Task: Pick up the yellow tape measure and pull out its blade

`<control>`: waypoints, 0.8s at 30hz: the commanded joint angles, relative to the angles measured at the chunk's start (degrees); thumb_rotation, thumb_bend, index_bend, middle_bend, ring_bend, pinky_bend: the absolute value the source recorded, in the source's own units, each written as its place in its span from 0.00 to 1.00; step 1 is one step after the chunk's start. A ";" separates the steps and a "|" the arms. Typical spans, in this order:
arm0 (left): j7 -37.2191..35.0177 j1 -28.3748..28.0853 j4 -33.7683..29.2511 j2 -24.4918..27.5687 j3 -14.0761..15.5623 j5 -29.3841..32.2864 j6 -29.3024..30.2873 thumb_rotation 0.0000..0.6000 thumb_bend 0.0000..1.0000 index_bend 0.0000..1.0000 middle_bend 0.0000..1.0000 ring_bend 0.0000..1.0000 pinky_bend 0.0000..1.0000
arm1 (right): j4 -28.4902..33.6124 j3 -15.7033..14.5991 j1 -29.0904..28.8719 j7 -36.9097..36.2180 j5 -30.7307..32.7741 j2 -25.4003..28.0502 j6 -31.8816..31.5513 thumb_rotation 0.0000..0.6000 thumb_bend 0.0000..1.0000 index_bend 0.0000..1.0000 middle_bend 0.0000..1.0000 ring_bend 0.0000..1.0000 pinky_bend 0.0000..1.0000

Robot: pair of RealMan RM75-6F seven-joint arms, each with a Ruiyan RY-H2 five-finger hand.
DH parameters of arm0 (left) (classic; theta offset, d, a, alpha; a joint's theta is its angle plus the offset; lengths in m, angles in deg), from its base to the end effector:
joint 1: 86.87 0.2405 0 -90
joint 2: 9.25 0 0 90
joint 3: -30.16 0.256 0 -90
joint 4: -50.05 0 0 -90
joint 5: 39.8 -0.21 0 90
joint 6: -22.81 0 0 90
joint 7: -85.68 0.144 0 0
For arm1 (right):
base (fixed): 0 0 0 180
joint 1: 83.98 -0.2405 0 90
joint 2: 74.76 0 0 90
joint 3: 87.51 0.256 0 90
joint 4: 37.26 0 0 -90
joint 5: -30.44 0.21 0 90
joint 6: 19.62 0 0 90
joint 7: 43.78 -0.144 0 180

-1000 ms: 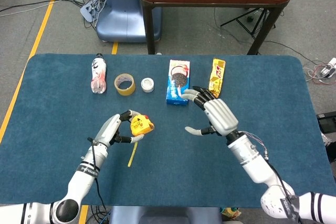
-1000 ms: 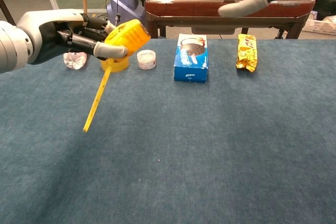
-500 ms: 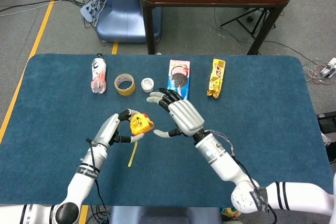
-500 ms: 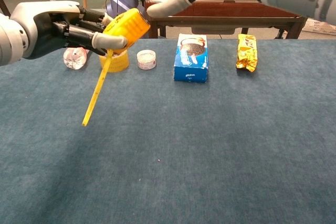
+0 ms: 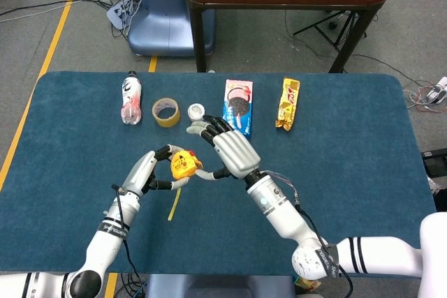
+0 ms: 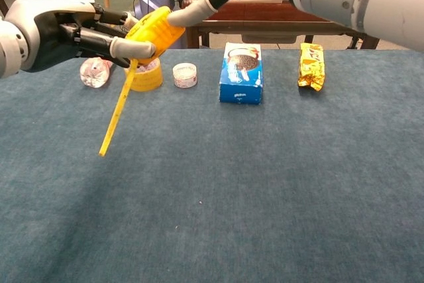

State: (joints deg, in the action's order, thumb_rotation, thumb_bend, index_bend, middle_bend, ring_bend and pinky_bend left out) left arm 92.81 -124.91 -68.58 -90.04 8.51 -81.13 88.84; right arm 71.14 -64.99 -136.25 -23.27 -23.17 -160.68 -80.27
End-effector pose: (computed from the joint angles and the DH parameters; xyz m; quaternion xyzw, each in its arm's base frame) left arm -0.0814 0.2988 0.0467 -0.4997 -0.6498 -0.4987 0.2817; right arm 0.0063 -0.3257 0.0291 0.6794 -0.4264 0.5295 0.2759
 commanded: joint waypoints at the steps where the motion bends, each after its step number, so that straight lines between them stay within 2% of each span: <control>1: -0.12 -0.13 0.16 -0.02 0.10 0.00 0.04 1.00 0.20 0.48 0.49 0.33 0.19 | -0.46 0.03 -0.53 -0.05 0.40 -0.41 -0.03 1.00 0.26 0.20 0.19 0.07 0.08; 8: -0.27 -0.58 0.40 -0.14 0.36 0.04 0.35 1.00 0.20 0.48 0.49 0.33 0.19 | -1.22 -0.07 -1.50 -0.17 1.02 -1.22 -0.54 1.00 0.26 0.20 0.20 0.07 0.08; 16: -1.14 -0.32 0.48 0.58 0.77 -0.09 0.35 1.00 0.20 0.48 0.49 0.33 0.19 | -1.45 -0.18 -1.89 0.58 1.73 -1.18 -1.91 1.00 0.33 0.20 0.22 0.07 0.08; 24: -2.28 -0.36 0.65 0.76 0.83 -0.18 -0.12 1.00 0.20 0.48 0.49 0.33 0.19 | -1.49 -0.42 -2.39 0.85 2.61 -0.99 -1.89 1.00 0.33 0.20 0.22 0.08 0.08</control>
State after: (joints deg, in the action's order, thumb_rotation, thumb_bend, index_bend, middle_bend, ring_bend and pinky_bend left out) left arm 90.58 -125.26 -67.95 -89.28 9.36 -81.33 88.73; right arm 69.65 -65.41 -138.64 -22.44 -20.56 -161.67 -82.16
